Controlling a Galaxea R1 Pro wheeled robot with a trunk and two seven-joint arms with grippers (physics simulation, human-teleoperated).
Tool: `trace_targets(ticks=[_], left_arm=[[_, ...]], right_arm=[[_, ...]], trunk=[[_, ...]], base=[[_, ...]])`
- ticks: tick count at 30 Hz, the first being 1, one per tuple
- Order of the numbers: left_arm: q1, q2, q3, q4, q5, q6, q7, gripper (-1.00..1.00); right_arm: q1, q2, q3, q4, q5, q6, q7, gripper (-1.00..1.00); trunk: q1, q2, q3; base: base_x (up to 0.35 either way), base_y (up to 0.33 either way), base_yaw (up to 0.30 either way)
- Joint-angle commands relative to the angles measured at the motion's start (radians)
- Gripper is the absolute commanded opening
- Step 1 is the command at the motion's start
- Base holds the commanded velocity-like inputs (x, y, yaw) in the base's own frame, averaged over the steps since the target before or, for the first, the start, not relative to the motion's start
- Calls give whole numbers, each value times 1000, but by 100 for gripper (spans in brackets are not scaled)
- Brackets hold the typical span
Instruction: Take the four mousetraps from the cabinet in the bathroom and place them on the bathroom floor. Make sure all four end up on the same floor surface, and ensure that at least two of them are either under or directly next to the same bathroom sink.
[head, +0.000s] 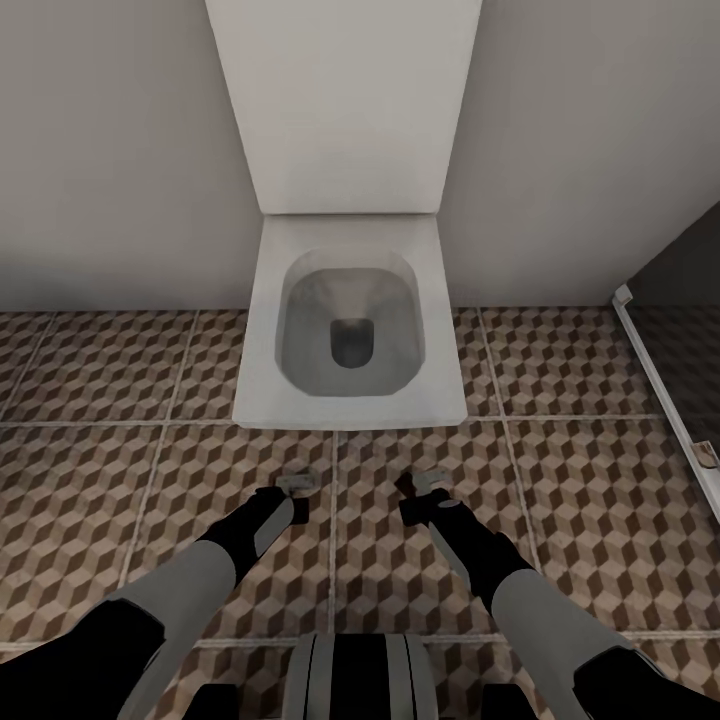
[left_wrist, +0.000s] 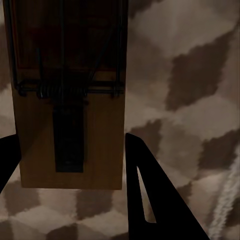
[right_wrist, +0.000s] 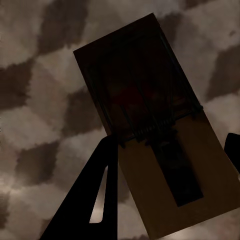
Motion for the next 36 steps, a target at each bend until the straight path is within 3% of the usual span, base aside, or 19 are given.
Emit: trace_targets(ticks=[1,36], left_arm=[[0,1,-8,-2,8,4,8,-100],[0,-2,-8,8,7,3,7,-100]], right_arm=[[0,-1,5,-1,-11,2,-3,-100],[0,-1,5,-2,-11,-3,-3,-100]], trunk=[[0,0,-1],[0,0,-1]], base=[[0,0,0],[0,0,0]])
